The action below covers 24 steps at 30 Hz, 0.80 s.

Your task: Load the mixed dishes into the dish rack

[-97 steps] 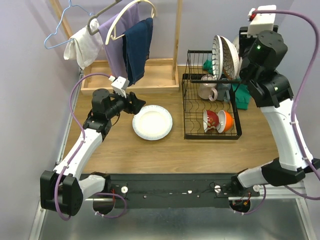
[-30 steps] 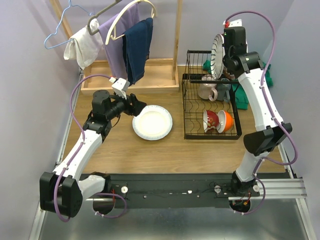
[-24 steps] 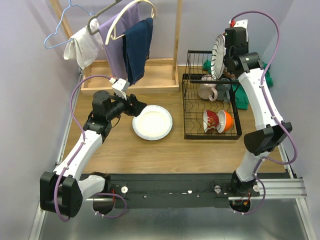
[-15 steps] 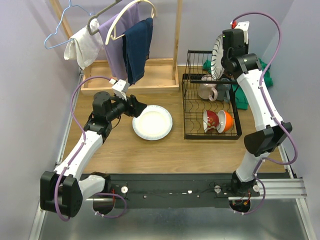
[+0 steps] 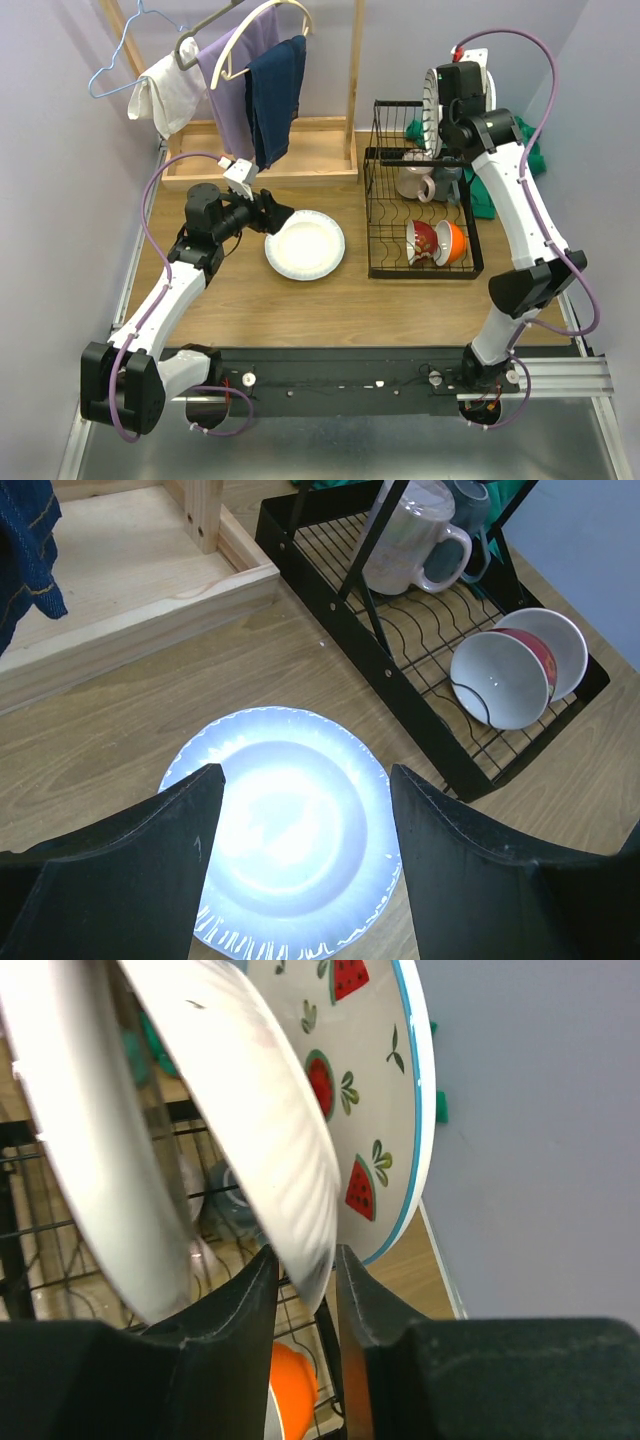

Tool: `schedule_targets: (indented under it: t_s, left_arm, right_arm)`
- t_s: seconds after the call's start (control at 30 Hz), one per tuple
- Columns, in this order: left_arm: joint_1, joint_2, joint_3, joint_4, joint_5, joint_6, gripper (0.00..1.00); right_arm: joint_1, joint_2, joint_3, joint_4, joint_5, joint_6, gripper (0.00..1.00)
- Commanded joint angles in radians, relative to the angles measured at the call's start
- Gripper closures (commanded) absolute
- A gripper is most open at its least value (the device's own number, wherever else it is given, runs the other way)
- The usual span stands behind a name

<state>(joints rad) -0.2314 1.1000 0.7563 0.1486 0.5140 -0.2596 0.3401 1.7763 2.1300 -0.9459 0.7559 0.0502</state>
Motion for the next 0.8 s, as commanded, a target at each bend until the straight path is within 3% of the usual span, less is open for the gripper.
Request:
schedule_targets:
  t_s: [0.0,0.3,0.47,0.63,0.77]
  left_arm:
    - [-0.005,0.009,-0.002,0.019,0.024,-0.001,0.24]
    - [-0.013,0.037,0.003,0.036,0.024,0.003,0.23]
    - [-0.016,0.084,-0.014,0.017,-0.002,0.077,0.18]
    - [-0.016,0.187,0.044,-0.130,-0.107,0.151,0.21]
    - [-0.014,0.335,0.116,-0.234,-0.134,0.203,0.28]
  right_arm:
    - [0.011,-0.066,0.047,-0.045,-0.066,-0.007,0.63]
    - [0.011,-0.112,0.061,-0.067,-0.066,-0.039,0.57]
    - [0.011,-0.169,0.015,-0.008,-0.084,-0.042,0.46]
    - [0.013,-0.192,0.010,-0.050,-0.265,-0.029,0.36]
    - [0.013,-0.196,-0.016,-0.059,-0.299,-0.032,0.30]
